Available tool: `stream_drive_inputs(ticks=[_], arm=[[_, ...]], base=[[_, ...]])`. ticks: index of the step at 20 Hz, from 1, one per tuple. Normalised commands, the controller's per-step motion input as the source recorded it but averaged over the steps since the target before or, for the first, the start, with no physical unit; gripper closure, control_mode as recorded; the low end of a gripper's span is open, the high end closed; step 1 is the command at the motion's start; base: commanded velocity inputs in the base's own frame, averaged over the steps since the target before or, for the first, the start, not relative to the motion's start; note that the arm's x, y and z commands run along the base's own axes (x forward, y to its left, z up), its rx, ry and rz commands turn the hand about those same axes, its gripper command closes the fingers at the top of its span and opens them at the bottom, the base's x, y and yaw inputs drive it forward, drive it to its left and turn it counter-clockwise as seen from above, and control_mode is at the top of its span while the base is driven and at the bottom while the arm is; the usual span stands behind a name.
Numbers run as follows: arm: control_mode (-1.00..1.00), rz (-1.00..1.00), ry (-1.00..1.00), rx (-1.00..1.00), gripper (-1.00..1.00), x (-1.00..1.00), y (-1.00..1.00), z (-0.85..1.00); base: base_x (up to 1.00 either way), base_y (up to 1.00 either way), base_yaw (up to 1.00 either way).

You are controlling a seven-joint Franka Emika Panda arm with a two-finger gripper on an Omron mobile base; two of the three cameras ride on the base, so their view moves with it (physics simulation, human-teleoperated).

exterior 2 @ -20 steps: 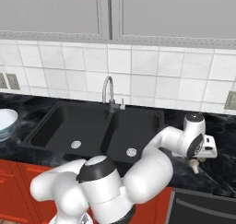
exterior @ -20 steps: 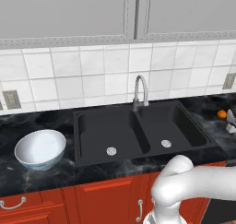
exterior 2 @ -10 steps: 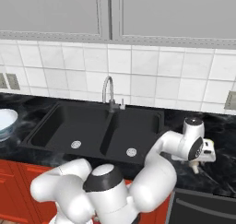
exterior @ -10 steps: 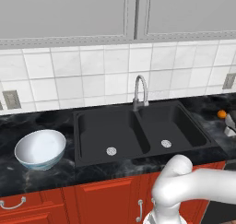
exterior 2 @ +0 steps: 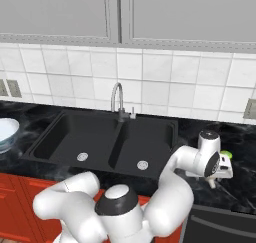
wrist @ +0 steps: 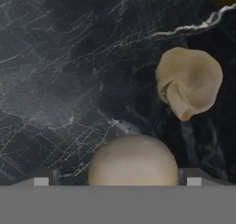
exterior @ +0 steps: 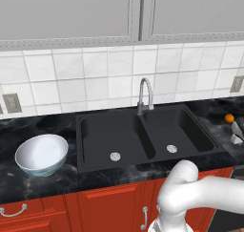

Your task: There is a mixed pile of frozen fruits and vegetables on the counter. Locate all the frozen vegetables and place the items in a bowl on the counter. Take all the frozen fruits and defrost them in a running sink.

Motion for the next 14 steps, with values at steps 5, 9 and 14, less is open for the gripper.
stream_drive_inputs(ticks=[5, 9, 14], arm=[[-1.00, 0.00, 0.03, 0.01, 1.00, 0.00, 0.00, -0.03], [-1.00, 0.00, 0.02, 0.00, 1.00, 0.00, 0.00, 0.00], [-1.00, 0.00, 0.00, 0.03, 1.00, 0.00, 0.00, 0.01]], base=[[0.00, 0.00, 0.00], [0.00, 0.00, 0.00], [0.00, 0.00, 0.00]])
